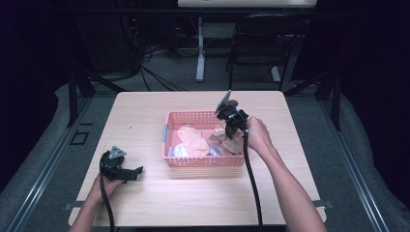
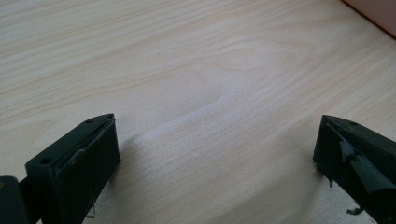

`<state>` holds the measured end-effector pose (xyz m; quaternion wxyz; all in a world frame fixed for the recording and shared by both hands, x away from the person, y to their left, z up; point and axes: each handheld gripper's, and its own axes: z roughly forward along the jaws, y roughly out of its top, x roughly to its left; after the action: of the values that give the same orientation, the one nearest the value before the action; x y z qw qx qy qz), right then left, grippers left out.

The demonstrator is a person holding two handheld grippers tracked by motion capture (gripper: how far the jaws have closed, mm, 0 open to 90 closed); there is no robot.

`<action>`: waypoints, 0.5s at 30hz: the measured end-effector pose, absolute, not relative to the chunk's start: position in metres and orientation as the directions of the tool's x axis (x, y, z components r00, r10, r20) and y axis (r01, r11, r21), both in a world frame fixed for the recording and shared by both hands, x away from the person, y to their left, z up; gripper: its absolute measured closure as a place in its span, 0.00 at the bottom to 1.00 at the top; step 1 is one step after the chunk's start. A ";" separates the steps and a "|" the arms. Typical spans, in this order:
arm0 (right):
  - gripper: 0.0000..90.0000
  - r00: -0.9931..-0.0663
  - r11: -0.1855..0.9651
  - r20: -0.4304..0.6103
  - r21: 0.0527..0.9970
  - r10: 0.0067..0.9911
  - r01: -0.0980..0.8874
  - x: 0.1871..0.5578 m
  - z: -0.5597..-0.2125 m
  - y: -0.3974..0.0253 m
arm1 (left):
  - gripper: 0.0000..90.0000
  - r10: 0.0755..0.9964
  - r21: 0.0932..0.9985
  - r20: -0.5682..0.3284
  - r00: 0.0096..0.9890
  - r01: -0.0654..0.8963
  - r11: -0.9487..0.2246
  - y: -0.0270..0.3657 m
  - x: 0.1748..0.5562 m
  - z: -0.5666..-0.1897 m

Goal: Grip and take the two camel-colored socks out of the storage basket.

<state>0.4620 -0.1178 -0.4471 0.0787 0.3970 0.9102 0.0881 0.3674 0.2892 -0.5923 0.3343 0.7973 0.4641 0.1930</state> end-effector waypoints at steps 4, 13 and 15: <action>0.95 -0.677 0.673 -0.074 0.229 0.732 0.703 0.461 -0.437 -0.116 | 0.00 0.869 0.711 -0.001 0.495 0.612 -0.347 0.289 0.367 -0.592; 0.95 -0.680 0.671 -0.068 0.253 0.730 0.696 0.458 -0.414 -0.117 | 0.00 0.869 0.710 -0.001 0.494 0.613 -0.347 0.289 0.367 -0.592; 0.95 -0.686 0.679 -0.075 0.255 0.724 0.689 0.457 -0.408 -0.118 | 0.00 0.868 0.712 -0.002 0.496 0.610 -0.347 0.289 0.368 -0.592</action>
<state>0.4571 -0.1184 -0.4082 0.0850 0.3870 0.9123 0.1034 0.3675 0.2893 -0.5922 0.3343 0.7976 0.4636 0.1930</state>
